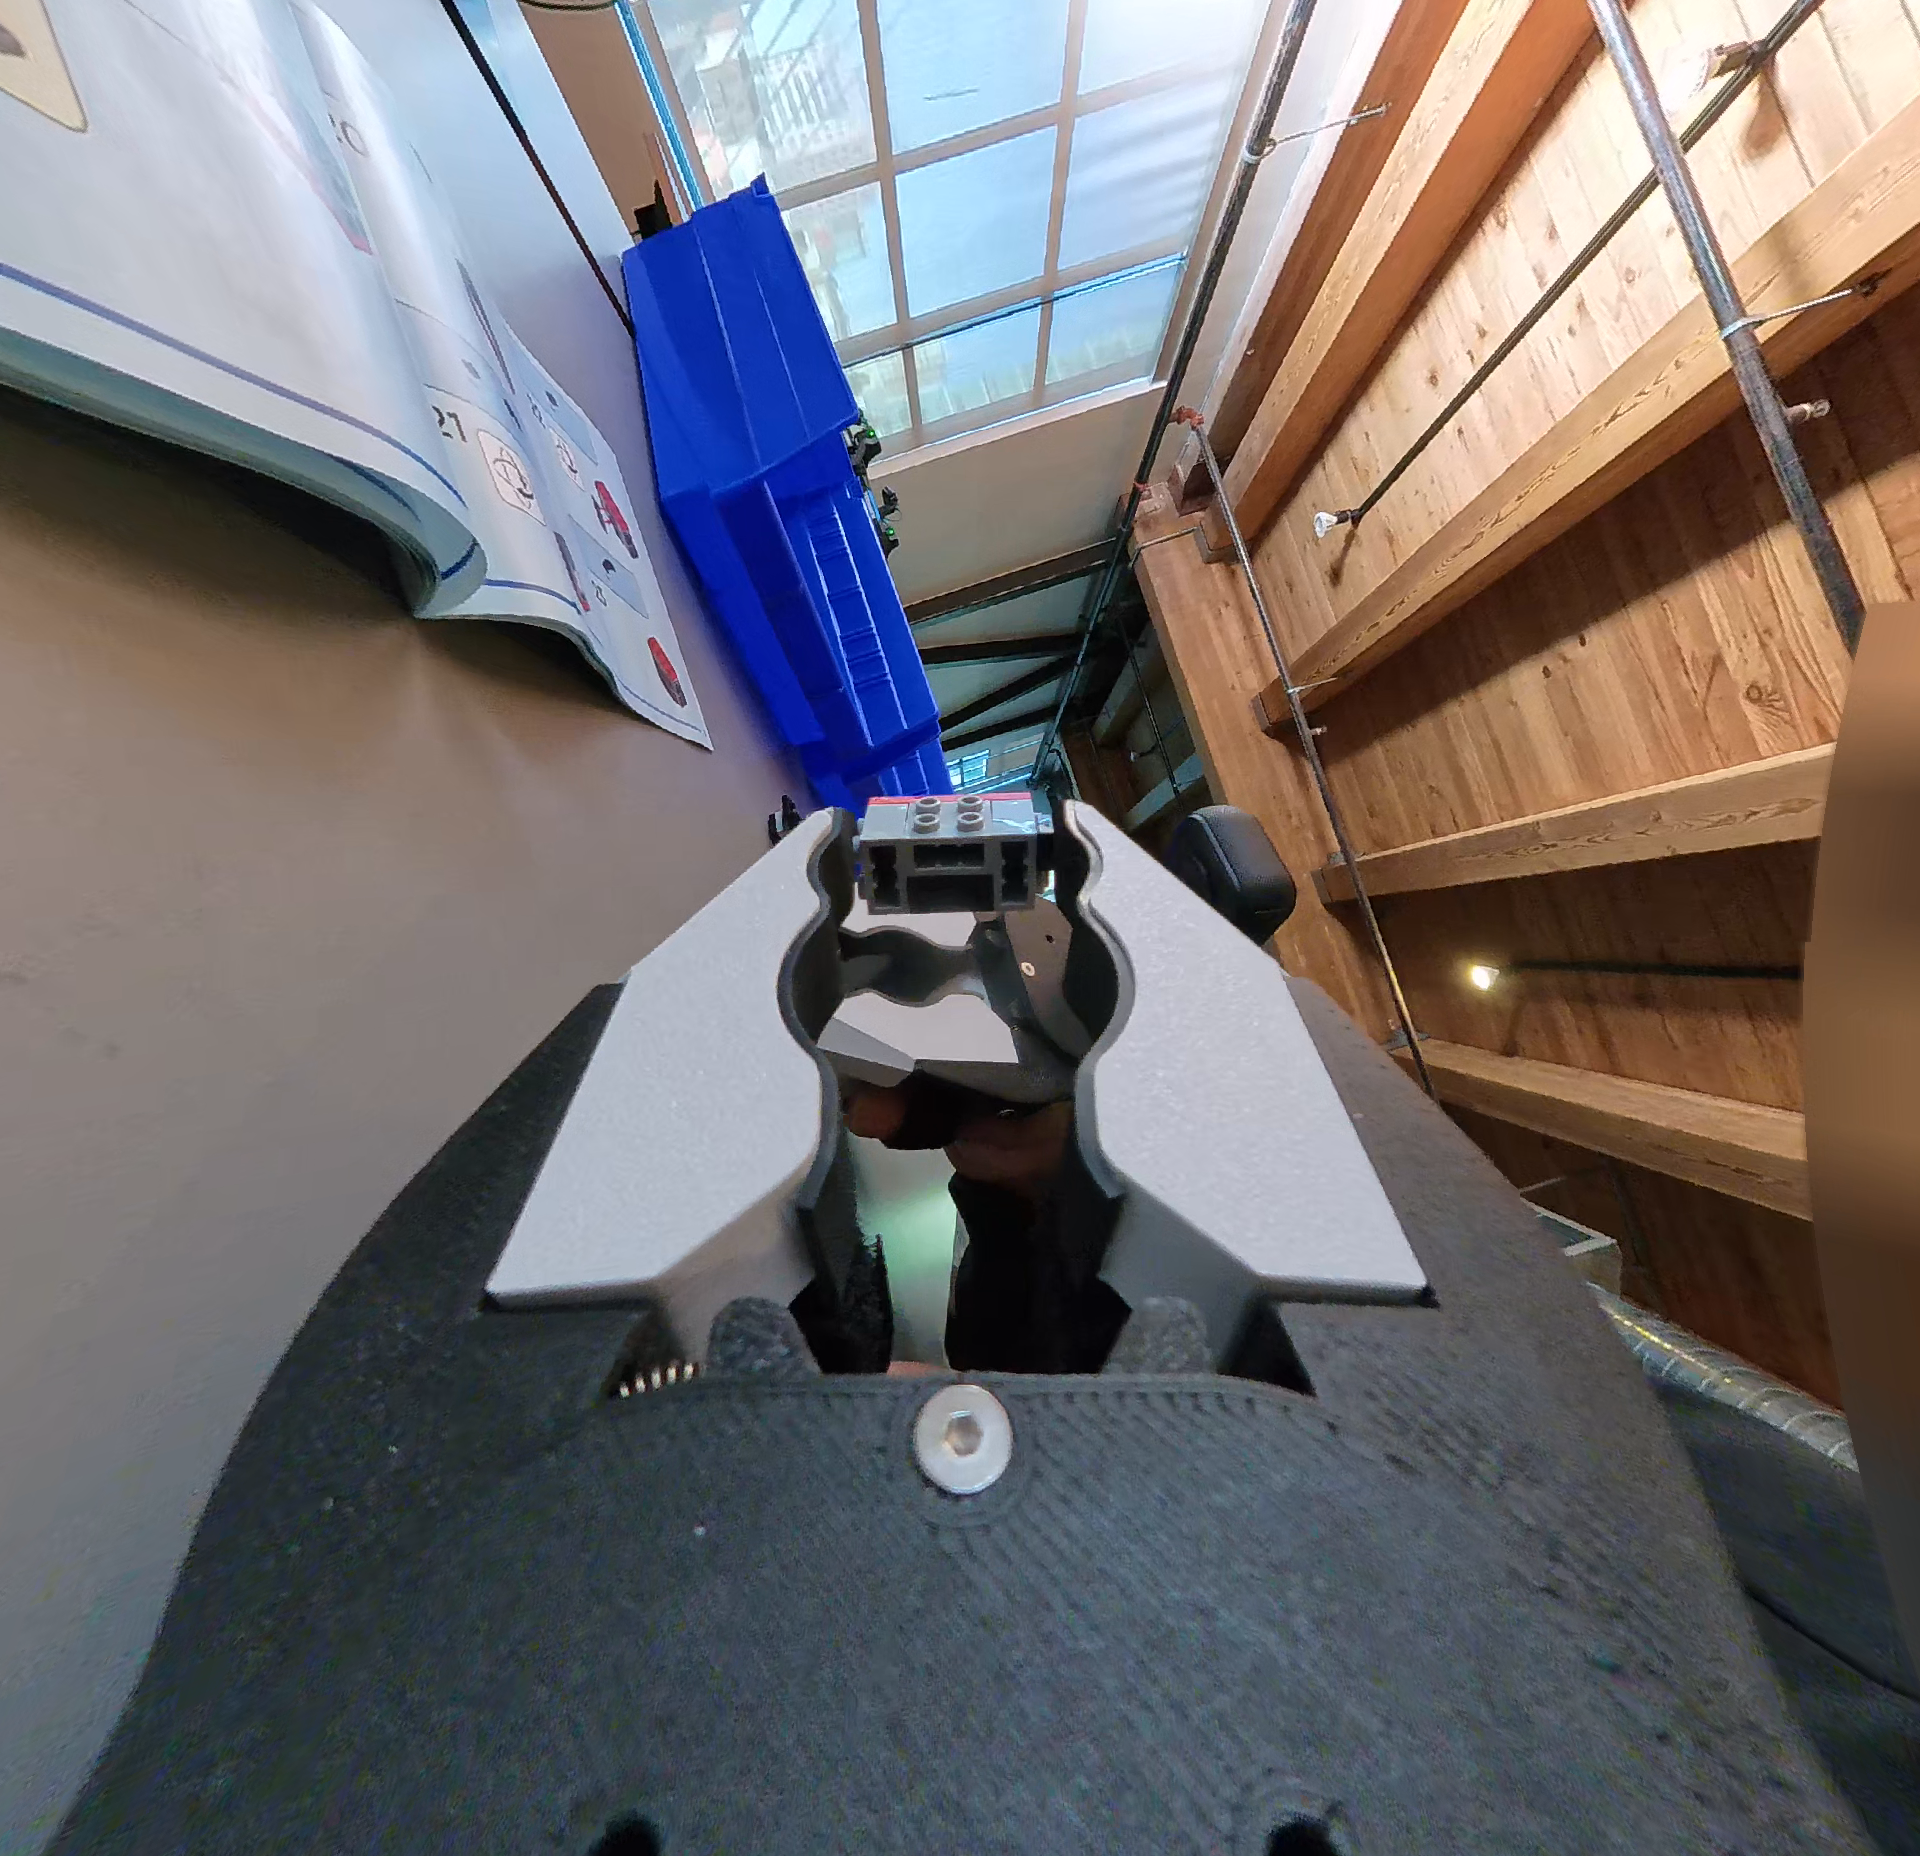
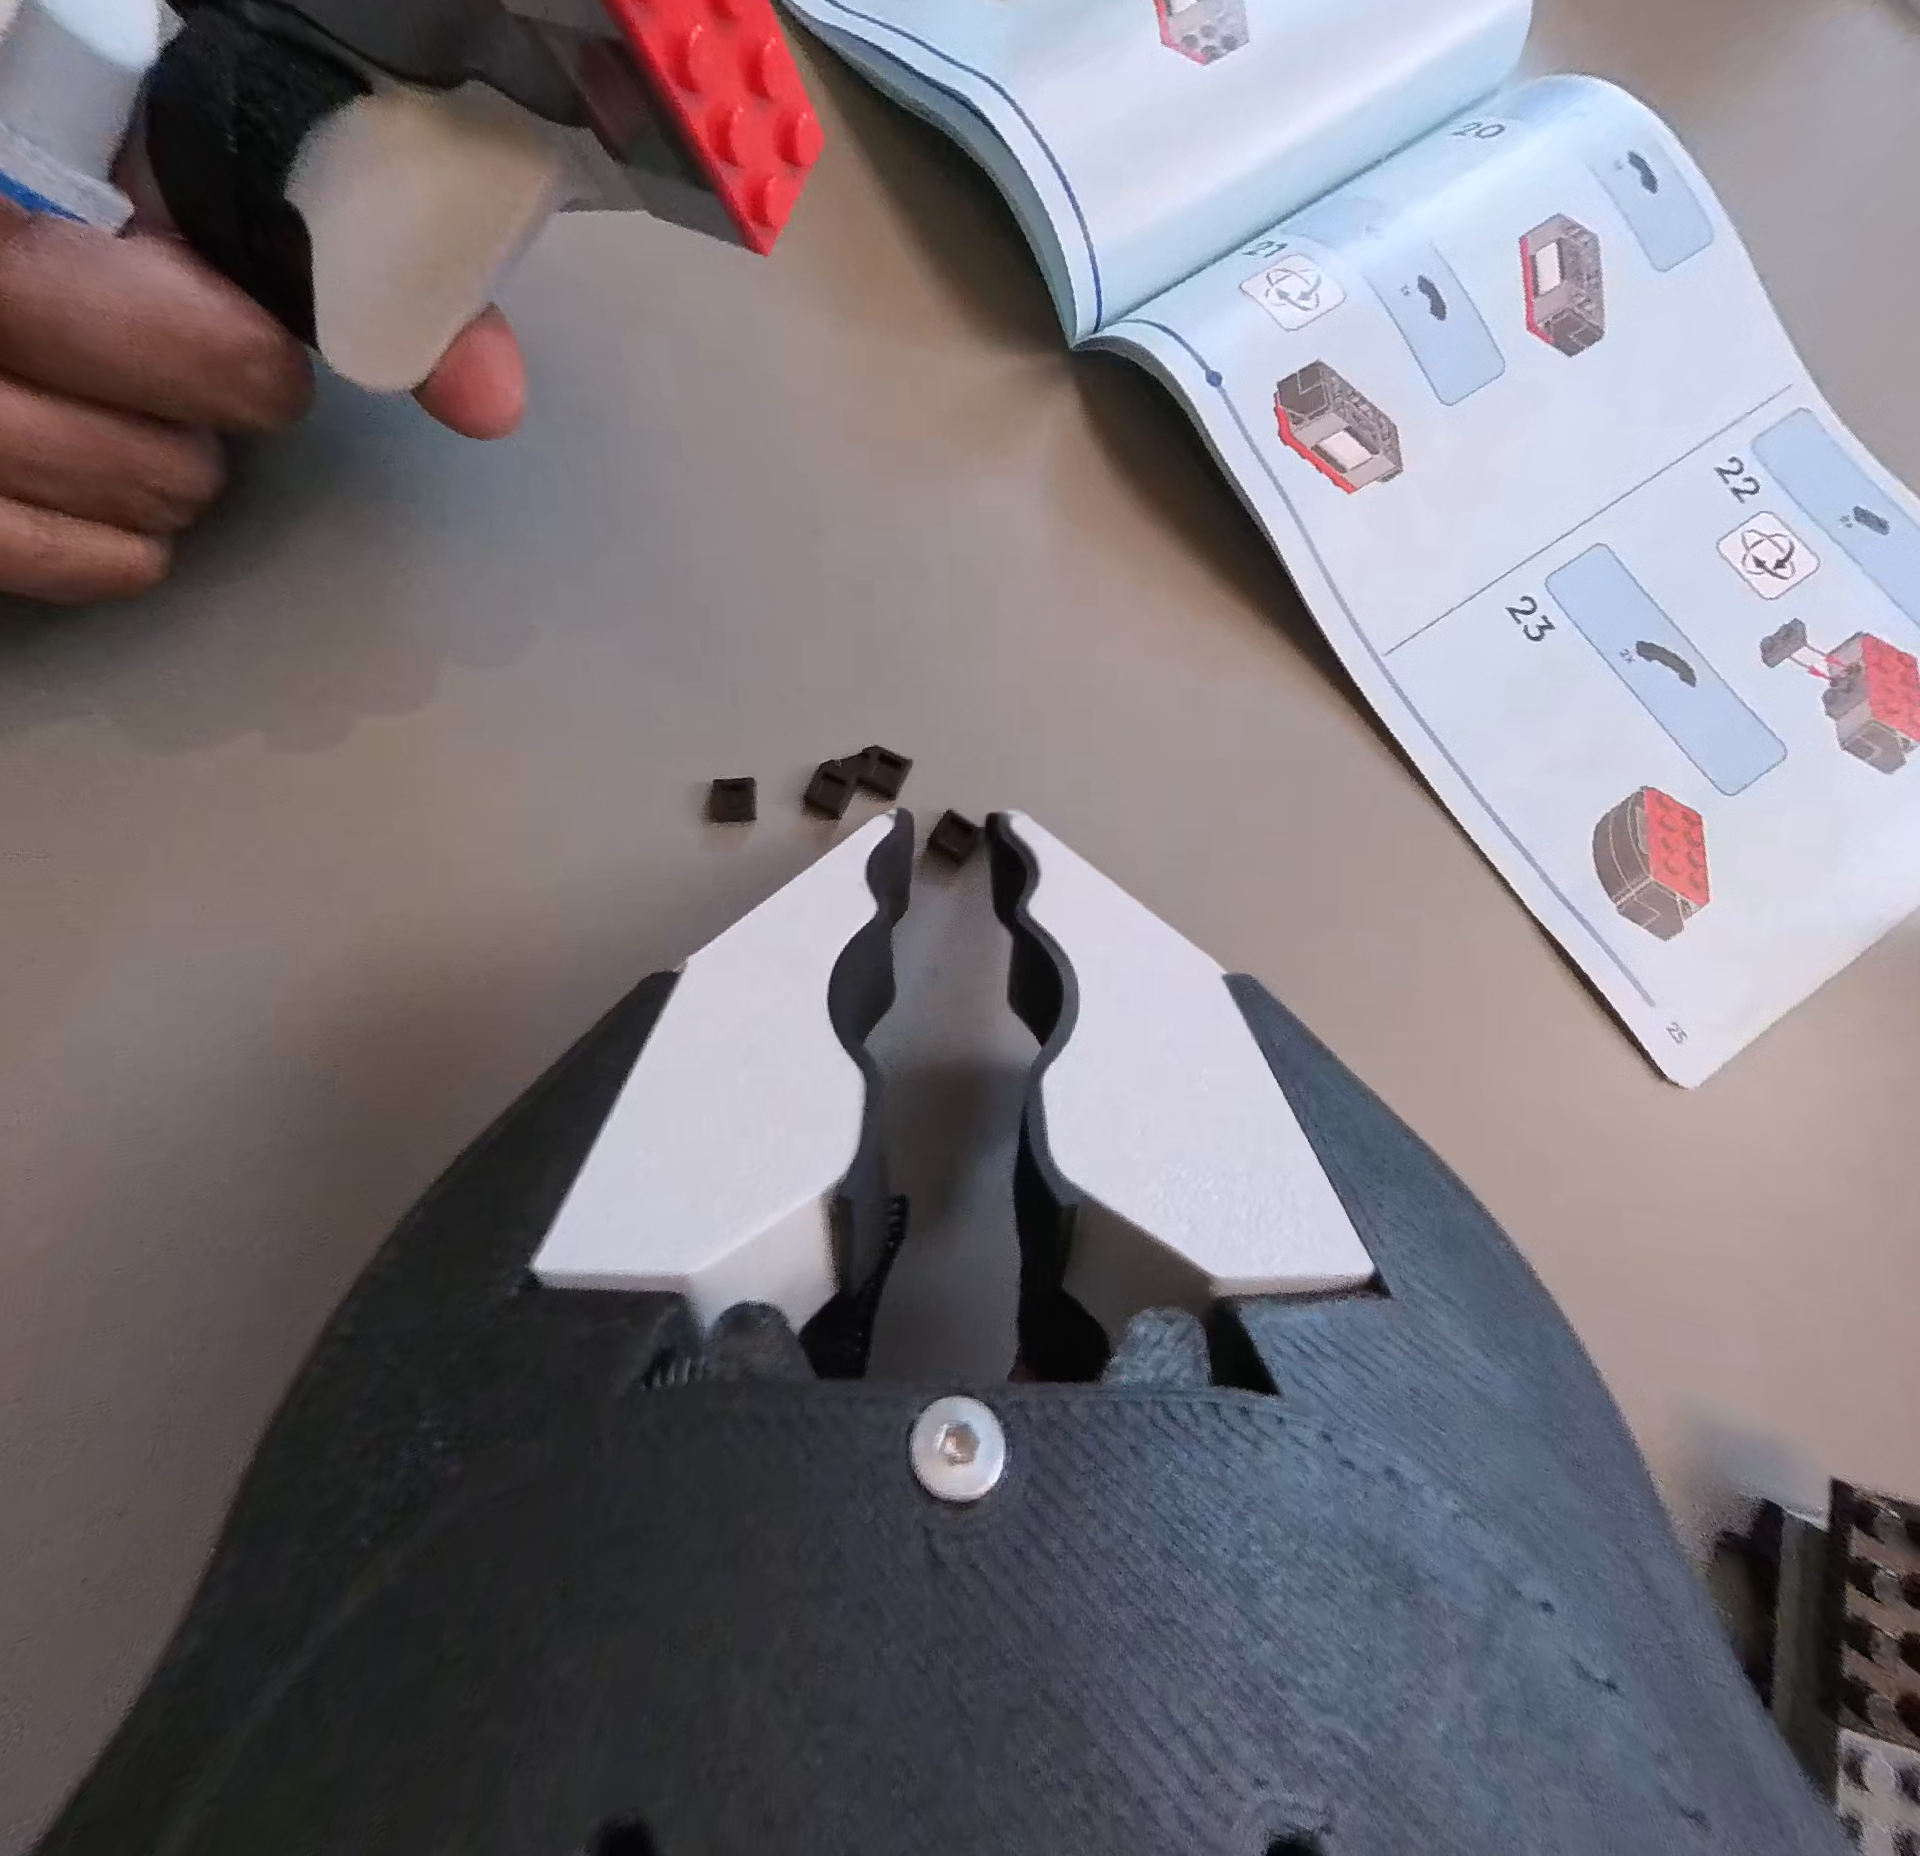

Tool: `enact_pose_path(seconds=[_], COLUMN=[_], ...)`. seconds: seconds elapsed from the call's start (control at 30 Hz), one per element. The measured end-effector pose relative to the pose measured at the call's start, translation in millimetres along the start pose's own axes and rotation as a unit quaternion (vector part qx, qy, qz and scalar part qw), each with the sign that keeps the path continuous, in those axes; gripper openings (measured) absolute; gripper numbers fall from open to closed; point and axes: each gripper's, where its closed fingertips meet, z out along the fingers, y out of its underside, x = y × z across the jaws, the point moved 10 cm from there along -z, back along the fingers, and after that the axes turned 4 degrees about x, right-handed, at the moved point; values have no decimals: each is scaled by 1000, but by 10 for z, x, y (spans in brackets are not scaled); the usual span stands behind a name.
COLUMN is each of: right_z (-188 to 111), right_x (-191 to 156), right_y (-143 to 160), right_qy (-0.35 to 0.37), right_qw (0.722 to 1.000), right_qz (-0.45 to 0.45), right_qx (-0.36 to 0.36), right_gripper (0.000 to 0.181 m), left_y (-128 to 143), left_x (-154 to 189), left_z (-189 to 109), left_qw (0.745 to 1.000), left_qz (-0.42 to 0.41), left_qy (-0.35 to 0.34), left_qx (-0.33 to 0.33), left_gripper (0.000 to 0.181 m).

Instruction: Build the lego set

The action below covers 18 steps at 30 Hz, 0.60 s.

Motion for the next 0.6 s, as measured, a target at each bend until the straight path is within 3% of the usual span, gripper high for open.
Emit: enact_pose_path(seconds=[0.2, 0.43, 0.6], right_z=[-57, -749, -906], right_x=[-8, -107, -29], right_y=[-7, -276, -132], right_qy=[12, -7, 15], right_qw=[1000, 991, 992], right_qz=[-8, -11, 13], right_qx=[1, 132, 122], right_gripper=[9, 19, 19], left_y=[-9, -14, -11], left_x=[-1, -2, -3], left_z=[-6, -8, 1], left_qw=[1000, 1000, 1000], left_qz=[-3, -3, -1], left_qy=[5, 4, 1], left_qx=[1, 2, 1], left_gripper=[38, 38, 38])
